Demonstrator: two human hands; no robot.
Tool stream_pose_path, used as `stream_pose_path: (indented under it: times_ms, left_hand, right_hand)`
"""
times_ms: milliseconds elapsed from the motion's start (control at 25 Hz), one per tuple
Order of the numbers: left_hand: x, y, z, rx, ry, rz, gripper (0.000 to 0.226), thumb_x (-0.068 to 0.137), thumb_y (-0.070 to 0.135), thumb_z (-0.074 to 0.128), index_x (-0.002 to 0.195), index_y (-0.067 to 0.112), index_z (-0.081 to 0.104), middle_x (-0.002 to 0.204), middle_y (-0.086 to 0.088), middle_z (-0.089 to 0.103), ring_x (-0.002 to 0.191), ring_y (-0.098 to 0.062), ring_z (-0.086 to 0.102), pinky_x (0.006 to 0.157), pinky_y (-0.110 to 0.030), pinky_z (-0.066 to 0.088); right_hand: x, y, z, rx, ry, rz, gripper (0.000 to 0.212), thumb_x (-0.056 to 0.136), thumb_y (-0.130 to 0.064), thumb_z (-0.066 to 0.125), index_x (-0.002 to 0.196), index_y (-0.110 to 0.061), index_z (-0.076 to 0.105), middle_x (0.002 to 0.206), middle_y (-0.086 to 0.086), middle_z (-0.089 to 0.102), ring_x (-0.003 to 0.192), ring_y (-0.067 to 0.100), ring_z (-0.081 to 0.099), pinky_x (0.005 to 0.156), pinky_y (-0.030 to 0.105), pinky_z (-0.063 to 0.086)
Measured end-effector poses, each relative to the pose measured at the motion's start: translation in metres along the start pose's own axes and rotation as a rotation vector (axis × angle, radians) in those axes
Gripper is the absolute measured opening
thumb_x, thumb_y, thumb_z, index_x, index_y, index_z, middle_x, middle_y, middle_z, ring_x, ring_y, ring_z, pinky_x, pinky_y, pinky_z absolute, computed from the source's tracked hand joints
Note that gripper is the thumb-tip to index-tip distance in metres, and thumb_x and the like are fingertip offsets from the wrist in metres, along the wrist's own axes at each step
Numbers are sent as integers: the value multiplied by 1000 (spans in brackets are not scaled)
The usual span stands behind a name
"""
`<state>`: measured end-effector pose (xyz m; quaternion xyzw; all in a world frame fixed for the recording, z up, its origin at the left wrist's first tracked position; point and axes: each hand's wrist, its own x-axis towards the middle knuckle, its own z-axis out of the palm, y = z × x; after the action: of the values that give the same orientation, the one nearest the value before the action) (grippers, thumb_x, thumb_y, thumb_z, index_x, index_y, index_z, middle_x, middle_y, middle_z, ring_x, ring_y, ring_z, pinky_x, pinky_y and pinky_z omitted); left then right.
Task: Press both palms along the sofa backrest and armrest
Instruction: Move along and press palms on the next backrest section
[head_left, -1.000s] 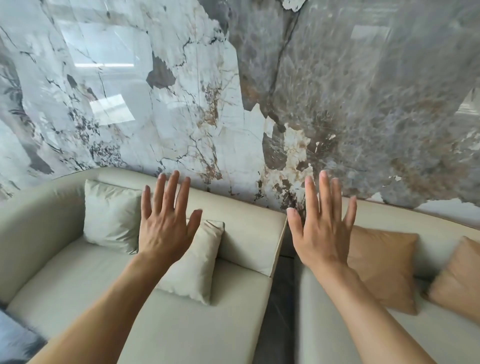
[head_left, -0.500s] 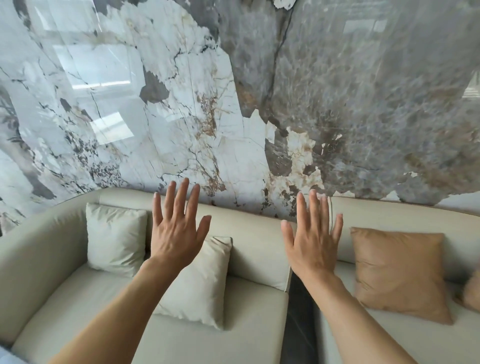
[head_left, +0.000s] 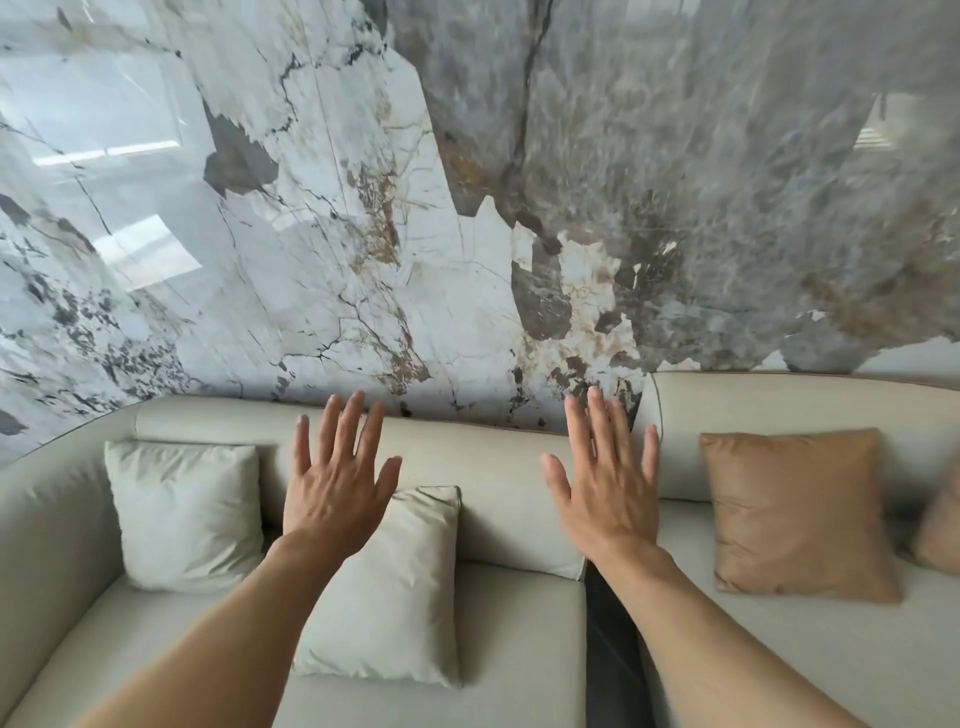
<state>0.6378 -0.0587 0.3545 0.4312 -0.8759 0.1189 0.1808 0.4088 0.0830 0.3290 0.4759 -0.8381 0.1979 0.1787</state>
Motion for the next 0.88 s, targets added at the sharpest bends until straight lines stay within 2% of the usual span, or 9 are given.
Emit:
stream_pose_path:
  times_ms: [160,280,600,720,880]
  left_hand:
    - [33,-51,33,-79,-9,56,70,92,50,21,150,12,28,159,-13,26,148,-32,16,120,-57,7]
    - [60,-76,75,-144,-58,114,70,91,49,23,148,10,34,156,-16,31,146,-34,21,118,-59,13]
    - [82,-71,238,-182,-94,228,67,92,47,31,148,10,34,155,-15,35,144,-36,27,115,-55,13]
    - [87,-61,297,-169,-95,221,68,92,48,30,150,13,27,156,-16,30,145,-37,24,116,-55,9]
    - [90,-46,356,-127,-129,274,68,92,49,29,150,13,27,156,-17,31,144,-37,27,115,-57,14]
  right_hand:
    - [5,-46,22,-87,-47,61,67,92,-50,25,151,-20,23,159,7,23,146,26,22,116,57,14]
    - [12,-75,55,-153,-81,88,66,92,-49,27,151,-19,26,158,7,27,145,26,24,115,57,16]
    - [42,-61,210,-191,-199,90,66,91,-50,28,149,-18,32,157,7,30,143,28,30,114,58,19]
    - [37,-42,271,-200,-263,82,68,91,-53,23,151,-21,25,159,5,23,146,27,23,116,56,13]
    - [32,-14,329,-204,-295,95,69,90,-58,16,152,-27,12,162,1,10,149,24,8,118,50,0]
